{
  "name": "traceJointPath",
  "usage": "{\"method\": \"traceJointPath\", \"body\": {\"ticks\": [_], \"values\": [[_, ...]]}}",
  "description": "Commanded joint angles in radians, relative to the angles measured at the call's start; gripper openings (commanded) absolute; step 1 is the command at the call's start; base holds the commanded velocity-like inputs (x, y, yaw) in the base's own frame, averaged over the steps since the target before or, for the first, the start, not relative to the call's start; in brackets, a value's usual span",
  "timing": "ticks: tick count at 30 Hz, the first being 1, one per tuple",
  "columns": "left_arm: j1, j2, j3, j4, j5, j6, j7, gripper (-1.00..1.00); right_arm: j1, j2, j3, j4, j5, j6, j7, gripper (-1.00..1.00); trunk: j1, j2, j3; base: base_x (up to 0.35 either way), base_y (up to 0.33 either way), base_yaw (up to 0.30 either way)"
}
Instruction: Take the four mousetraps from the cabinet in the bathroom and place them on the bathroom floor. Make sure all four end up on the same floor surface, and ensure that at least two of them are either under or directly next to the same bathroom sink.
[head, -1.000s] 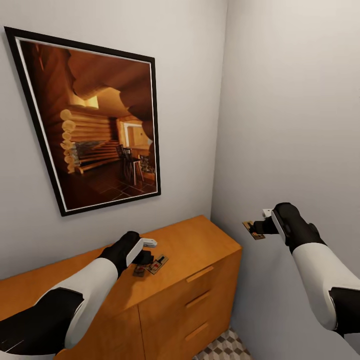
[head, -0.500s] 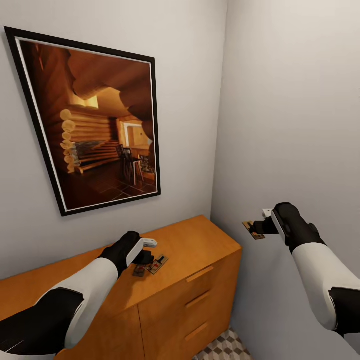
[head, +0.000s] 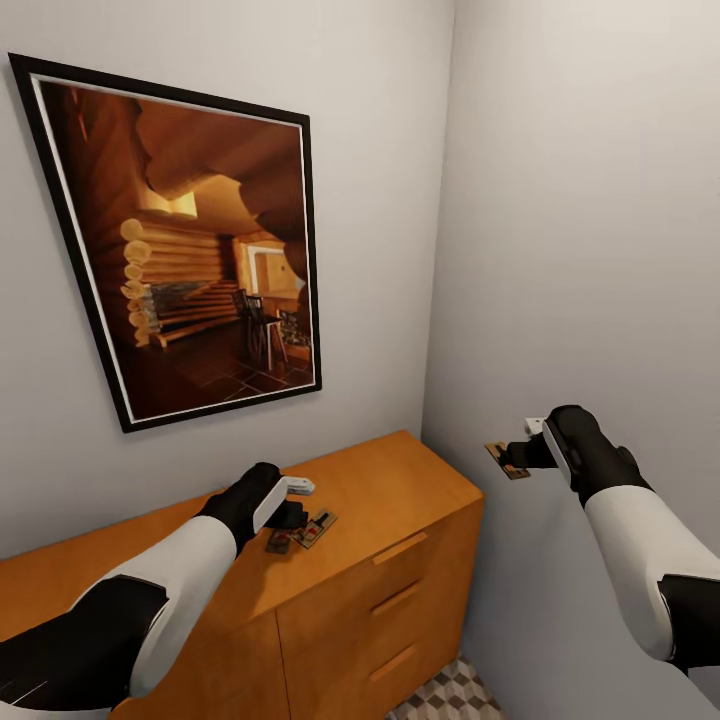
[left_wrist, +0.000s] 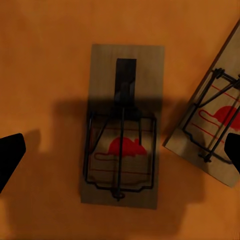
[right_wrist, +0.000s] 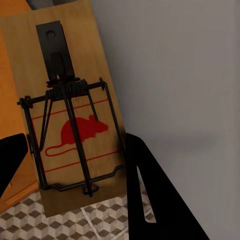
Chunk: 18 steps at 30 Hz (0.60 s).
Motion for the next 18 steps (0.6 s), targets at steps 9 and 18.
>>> {"method": "traceJointPath", "body": {"ticks": [9, 18], "values": [[-0.001, 0.002, -0.007, 0.046, 0.01, -0.025, 0.006, 1.0, -0.001, 0.0, -0.003, 0.017, 0.012, 0.003, 0.009, -1.0, 0.0, -0.001, -0.002, 0.0, 0.0, 0.0], [-0.001, 0.0, -0.006, 0.063, 0.01, -0.054, 0.007, 1.0, -0.001, 0.0, -0.004, 0.029, 0.012, -0.022, 0.009, -1.0, 0.0, -0.001, -0.002, 0.0, 0.0, 0.0]]}}
